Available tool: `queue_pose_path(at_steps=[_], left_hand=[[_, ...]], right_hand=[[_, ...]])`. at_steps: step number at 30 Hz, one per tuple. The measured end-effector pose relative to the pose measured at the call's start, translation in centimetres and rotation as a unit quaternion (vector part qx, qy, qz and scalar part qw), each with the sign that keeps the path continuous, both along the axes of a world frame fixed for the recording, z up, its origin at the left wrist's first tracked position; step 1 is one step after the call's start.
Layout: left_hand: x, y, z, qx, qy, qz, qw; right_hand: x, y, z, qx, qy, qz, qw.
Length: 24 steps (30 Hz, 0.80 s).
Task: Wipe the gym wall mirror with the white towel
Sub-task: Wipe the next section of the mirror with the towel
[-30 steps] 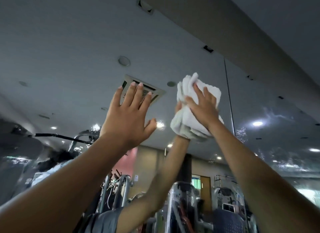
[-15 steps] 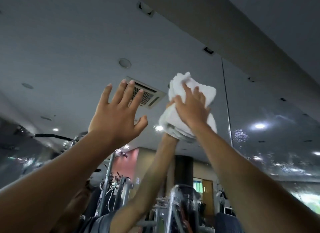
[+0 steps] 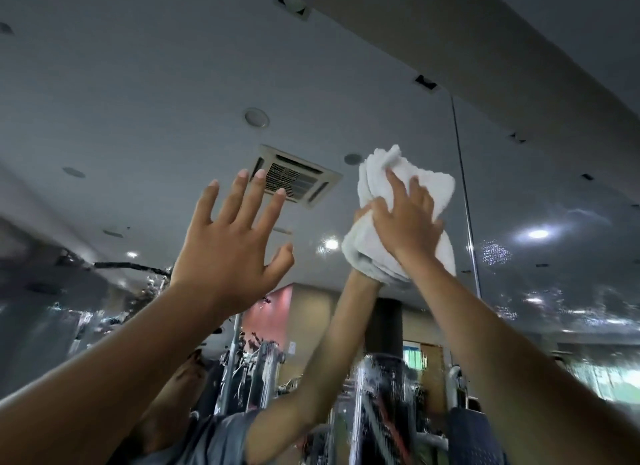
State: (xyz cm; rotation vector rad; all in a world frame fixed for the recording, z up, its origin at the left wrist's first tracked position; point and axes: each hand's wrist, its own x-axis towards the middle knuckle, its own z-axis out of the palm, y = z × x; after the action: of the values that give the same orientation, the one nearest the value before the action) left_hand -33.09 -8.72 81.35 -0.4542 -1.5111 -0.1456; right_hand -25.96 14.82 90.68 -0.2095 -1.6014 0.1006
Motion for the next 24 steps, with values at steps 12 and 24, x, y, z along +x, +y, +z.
queue_pose_path(at_steps=[12,24], left_hand=[[0.3,-0.4,-0.6,-0.002,-0.018,0.004,1.000],[0.6,-0.2,-0.6,0.006,-0.024,0.008,1.000]], right_hand=[[2.2,3.9,-9.3,0.176,-0.093,-0.016,0.980],[1.8,0.5,-9.7,0.304,-0.141,-0.036,0.942]])
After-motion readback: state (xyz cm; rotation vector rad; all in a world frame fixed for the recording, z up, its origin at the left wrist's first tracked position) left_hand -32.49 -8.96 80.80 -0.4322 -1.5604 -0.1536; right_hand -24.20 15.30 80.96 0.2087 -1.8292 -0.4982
